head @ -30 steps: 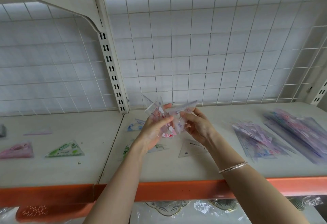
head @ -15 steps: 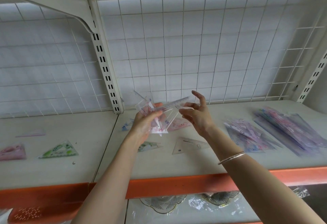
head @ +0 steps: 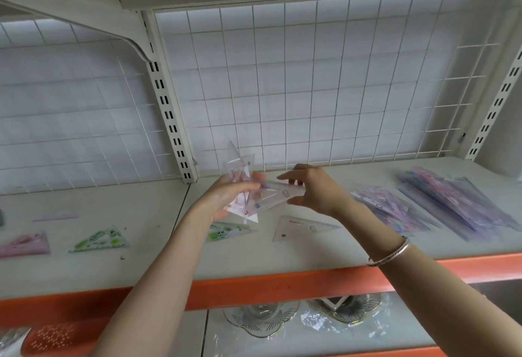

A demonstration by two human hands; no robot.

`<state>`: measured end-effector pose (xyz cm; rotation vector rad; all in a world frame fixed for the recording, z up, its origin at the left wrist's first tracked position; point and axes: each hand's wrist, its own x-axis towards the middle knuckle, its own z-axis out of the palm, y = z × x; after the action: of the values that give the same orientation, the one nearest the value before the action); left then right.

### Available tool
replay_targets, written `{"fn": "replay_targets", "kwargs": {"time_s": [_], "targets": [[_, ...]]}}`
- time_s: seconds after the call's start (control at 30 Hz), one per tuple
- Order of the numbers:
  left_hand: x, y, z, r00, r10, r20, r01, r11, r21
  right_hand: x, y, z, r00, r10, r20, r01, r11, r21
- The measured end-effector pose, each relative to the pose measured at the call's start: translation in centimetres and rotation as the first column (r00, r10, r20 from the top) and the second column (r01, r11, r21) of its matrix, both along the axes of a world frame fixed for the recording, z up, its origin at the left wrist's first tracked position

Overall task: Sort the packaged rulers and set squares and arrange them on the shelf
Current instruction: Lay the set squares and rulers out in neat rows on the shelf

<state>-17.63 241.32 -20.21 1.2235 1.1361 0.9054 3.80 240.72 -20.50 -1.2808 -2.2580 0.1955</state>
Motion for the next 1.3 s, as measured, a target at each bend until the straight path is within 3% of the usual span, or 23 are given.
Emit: {"fn": "replay_targets", "kwargs": {"time_s": [0.17, 0.23, 0.37, 0.6, 0.9, 0.97, 1.03, 1.17, 1.3], "targets": [[1.0, -0.9, -0.7, 0.998, -0.014, -0.063, 0.012, 0.999, -0.034, 0.1, -1.4, 0.1, 0.982, -0.023, 0.189, 0.026, 1.0, -0.014], [1.5, -1.2, -0.9, 0.991, 0.048, -0.125, -0.049, 0.999, 0.001, 0.4, -1.5, 0.1, 0.977, -0.064, 0.201, 0.084, 0.992, -0.096], [2.0, -1.2, -0.7, 0.974, 0.213, -0.073, -0.211, 0.977, 0.026, 1.2, -2.0, 0.4, 0.959, -0.069, 0.276, 0.148, 0.949, -0.279], [1.7, -1.9, -0.3, 0.977, 0.195, -0.091, -0.193, 0.981, 0.029, 1.6, -2.1, 0.4, 0.953, -0.06, 0.297, 0.184, 0.894, -0.409], [1.6, -2.8, 0.2, 0.973, 0.185, 0.136, -0.168, 0.977, -0.13, 1.3, -2.4, 0.6, 0.933, -0.055, 0.357, 0.207, 0.892, -0.402], [1.6, -2.7, -0.1, 0.962, 0.178, 0.207, -0.154, 0.98, -0.123, 0.6, -2.6, 0.7, 0.961, -0.078, 0.266, 0.176, 0.914, -0.367], [1.8, -2.6, -0.2, 0.947, 0.147, 0.286, -0.123, 0.987, -0.099, -0.5, -2.8, 0.6, 0.993, -0.11, 0.044, 0.119, 0.931, -0.345], [2.4, -2.9, -0.1, 0.88, 0.193, 0.434, -0.146, 0.979, -0.139, -2.5, -3.4, 0.2, 0.905, -0.181, -0.385, -0.044, 0.86, -0.508], [2.7, -2.9, -0.1, 0.85, 0.255, 0.462, -0.205, 0.966, -0.156, -3.3, -3.5, -0.3, 0.839, -0.24, -0.489, -0.078, 0.835, -0.545]]}}
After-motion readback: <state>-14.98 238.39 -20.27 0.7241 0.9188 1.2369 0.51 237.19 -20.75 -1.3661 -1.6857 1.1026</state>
